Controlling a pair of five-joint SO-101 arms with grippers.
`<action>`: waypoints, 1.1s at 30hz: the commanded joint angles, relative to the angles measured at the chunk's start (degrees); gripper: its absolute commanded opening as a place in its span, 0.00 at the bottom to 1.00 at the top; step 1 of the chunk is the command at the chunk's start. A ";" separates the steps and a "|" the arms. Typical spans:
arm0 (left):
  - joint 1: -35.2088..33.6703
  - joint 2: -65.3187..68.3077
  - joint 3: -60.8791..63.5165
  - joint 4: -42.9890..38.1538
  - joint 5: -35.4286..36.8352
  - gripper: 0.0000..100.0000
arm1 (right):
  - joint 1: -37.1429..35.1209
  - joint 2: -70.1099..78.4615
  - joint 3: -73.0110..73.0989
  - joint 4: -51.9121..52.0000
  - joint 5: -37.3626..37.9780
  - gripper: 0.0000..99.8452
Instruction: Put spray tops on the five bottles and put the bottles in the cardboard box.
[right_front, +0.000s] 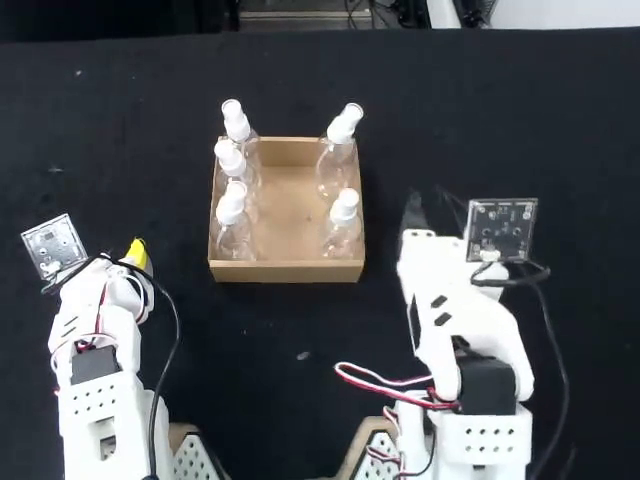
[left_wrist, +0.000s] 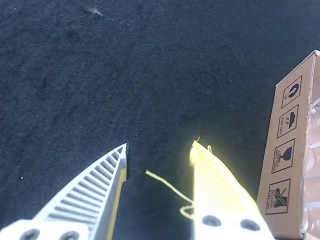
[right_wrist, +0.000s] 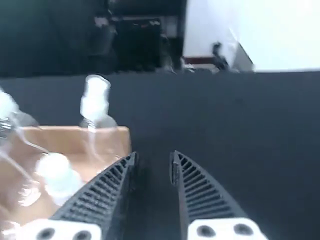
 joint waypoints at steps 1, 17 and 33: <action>-0.75 -0.79 -1.01 -0.62 0.09 0.16 | 3.96 -4.18 2.77 0.44 -0.44 0.09; -0.13 -8.26 -2.33 9.93 -3.87 0.03 | 4.66 -24.22 19.74 15.38 2.81 0.01; 8.57 -31.21 7.34 17.23 -14.86 0.03 | 4.66 -24.13 28.79 28.31 2.81 0.01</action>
